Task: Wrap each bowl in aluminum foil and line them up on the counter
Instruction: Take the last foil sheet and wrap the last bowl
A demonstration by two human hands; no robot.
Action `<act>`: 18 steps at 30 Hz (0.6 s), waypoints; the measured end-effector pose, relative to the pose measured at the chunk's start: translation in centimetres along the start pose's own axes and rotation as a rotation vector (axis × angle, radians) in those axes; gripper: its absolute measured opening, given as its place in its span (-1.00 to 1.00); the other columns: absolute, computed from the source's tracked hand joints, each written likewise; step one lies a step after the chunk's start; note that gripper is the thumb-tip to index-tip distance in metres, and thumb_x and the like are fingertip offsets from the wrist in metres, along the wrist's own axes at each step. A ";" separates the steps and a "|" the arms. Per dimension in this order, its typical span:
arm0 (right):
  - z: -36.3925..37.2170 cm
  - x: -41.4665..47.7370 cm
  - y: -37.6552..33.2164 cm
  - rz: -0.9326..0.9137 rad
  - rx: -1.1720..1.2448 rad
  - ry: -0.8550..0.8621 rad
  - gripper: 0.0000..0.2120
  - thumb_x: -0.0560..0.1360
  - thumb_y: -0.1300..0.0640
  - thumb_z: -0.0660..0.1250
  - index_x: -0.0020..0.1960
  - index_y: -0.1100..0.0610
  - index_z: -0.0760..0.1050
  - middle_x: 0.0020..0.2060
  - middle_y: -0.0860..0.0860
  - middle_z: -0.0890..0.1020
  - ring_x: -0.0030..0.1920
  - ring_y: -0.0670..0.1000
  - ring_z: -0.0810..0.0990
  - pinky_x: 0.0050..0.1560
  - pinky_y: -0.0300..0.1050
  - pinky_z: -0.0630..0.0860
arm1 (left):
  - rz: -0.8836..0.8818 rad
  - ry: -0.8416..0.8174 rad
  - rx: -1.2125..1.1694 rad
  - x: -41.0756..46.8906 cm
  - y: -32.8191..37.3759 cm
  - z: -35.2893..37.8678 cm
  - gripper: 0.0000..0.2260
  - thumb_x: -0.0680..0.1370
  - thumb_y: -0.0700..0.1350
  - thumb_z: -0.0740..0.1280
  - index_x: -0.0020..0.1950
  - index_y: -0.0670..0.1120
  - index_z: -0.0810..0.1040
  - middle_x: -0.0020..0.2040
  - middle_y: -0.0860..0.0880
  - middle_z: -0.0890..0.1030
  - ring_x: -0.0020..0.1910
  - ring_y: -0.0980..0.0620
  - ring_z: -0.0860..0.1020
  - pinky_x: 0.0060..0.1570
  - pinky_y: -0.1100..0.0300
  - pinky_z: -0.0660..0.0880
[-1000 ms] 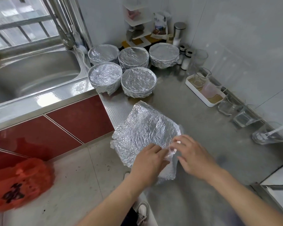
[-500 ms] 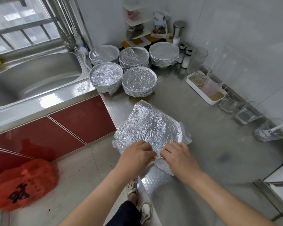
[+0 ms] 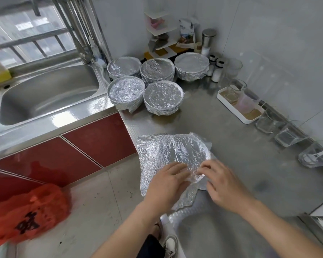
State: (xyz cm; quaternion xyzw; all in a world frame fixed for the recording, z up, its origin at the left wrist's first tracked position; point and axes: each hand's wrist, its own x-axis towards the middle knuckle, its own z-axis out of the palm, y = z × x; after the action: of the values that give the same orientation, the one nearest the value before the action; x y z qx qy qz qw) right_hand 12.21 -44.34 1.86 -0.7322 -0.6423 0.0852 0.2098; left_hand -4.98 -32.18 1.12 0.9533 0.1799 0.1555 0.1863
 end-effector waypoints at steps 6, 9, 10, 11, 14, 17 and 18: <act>2.0 0.1 -0.6 -0.092 -0.042 -0.046 -0.80 0.34 0.19 0.53 -0.08 0.06 0.58 -0.12 -0.06 0.54 -0.11 0.00 0.50 -0.10 -0.06 0.55 | 0.027 -0.095 -0.027 -1.5 -2.3 0.1 -0.76 0.57 0.11 0.25 0.03 0.04 0.65 0.09 0.10 0.61 0.15 0.05 0.50 0.06 0.17 0.52; 2.4 0.3 -0.6 -0.137 -0.121 -0.004 -0.79 0.30 0.32 0.51 -0.18 0.09 0.56 -0.22 -0.04 0.54 -0.20 0.03 0.49 -0.24 -0.08 0.50 | 0.039 -0.030 0.040 -1.4 -1.9 -0.1 -0.73 0.55 0.11 0.23 -0.02 0.05 0.69 -0.08 0.14 0.62 -0.03 0.08 0.53 -0.17 0.26 0.52; 2.5 0.3 -0.6 -0.154 -0.142 0.018 -0.79 0.30 0.35 0.46 -0.23 0.09 0.53 -0.25 -0.04 0.52 -0.23 0.04 0.47 -0.28 -0.08 0.47 | 0.048 -0.016 0.069 -1.4 -1.7 -0.1 -0.72 0.53 0.11 0.23 -0.06 0.06 0.70 -0.13 0.15 0.61 -0.09 0.10 0.53 -0.23 0.29 0.51; 2.4 0.4 -0.5 -0.172 -0.159 0.039 -0.80 0.29 0.37 0.40 -0.26 0.10 0.49 -0.28 -0.03 0.49 -0.26 0.04 0.44 -0.31 -0.08 0.44 | 0.059 -0.007 0.098 -1.3 -1.5 0.0 -0.73 0.52 0.10 0.23 -0.11 0.06 0.71 -0.18 0.16 0.61 -0.15 0.11 0.53 -0.27 0.30 0.50; 2.1 0.7 -0.2 -0.197 -0.185 0.074 -0.84 0.32 0.35 0.22 -0.30 0.11 0.45 -0.31 -0.01 0.46 -0.28 0.06 0.43 -0.29 -0.09 0.37 | 0.087 -0.043 0.183 -0.6 -1.1 0.6 -0.89 0.46 0.03 0.38 -0.22 0.06 0.67 -0.27 0.16 0.59 -0.26 0.11 0.51 -0.30 0.27 0.48; 1.7 1.1 0.6 -0.161 -0.194 0.084 -0.84 0.34 0.32 0.19 -0.27 0.10 0.48 -0.27 -0.03 0.50 -0.21 0.06 0.48 -0.16 -0.17 0.28 | 0.032 -0.098 0.188 0.0 -0.2 1.5 -0.92 0.35 -0.04 0.50 -0.26 0.05 0.62 -0.30 0.12 0.55 -0.28 0.10 0.47 -0.30 0.22 0.48; 1.4 1.2 0.8 -0.139 -0.194 0.085 -0.84 0.34 0.32 0.24 -0.25 0.09 0.51 -0.25 -0.04 0.52 -0.16 0.06 0.49 -0.12 -0.20 0.25 | 0.008 -0.087 0.174 0.3 0.1 1.6 -0.92 0.35 -0.05 0.49 -0.26 0.05 0.61 -0.29 0.12 0.54 -0.28 0.10 0.46 -0.29 0.22 0.48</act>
State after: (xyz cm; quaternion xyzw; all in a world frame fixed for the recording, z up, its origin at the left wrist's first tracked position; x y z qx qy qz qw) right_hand 12.54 -42.91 0.44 -0.7059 -0.6871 -0.0230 0.1705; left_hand -4.08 -32.65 -0.20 0.9724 0.1808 0.0984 0.1099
